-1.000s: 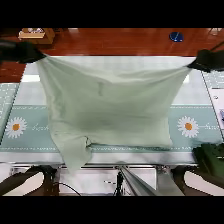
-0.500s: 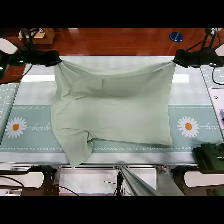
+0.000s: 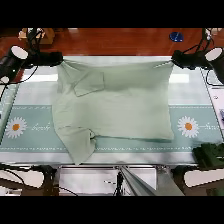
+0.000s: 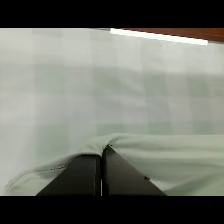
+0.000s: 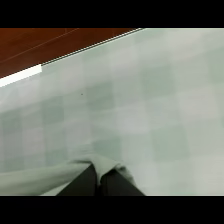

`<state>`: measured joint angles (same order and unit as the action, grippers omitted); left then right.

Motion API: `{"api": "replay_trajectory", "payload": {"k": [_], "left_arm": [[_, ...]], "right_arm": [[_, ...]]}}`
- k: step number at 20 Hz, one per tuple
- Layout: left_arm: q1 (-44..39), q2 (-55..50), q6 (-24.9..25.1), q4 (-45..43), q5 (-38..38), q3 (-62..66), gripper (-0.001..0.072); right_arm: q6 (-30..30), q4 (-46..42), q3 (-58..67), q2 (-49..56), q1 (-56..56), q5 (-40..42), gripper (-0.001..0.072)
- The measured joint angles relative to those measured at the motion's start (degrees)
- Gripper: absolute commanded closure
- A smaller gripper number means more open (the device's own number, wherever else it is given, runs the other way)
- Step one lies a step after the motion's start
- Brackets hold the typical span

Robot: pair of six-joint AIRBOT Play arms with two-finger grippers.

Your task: Fold the shirts.

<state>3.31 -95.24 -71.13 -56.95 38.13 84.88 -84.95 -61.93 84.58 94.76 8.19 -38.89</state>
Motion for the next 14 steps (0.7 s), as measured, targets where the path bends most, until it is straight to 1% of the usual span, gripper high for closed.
{"api": "replay_trajectory", "payload": {"k": [4, 9, 11, 14], "left_arm": [[-0.35, -1.14, 0.0, 0.0, -1.55, 0.0, 0.069], [-0.2, -1.86, 0.07, -0.02, 0.2, 0.13, 0.069], [0.33, -0.85, 1.55, -0.17, 2.8, 0.63, 0.069], [1.44, 0.81, 4.87, -1.18, 11.52, 1.18, 0.069]], "right_arm": [[-0.17, -0.55, 0.0, 0.46, -0.61, 0.02, 0.0687], [-0.2, -1.18, 0.0, 0.39, -0.76, -4.09, 0.0687], [-0.02, -1.6, 0.0, -0.72, -0.76, -6.4, 0.0687], [0.44, -3.23, 0.0, -2.23, -0.76, -11.54, 0.0687]]}}
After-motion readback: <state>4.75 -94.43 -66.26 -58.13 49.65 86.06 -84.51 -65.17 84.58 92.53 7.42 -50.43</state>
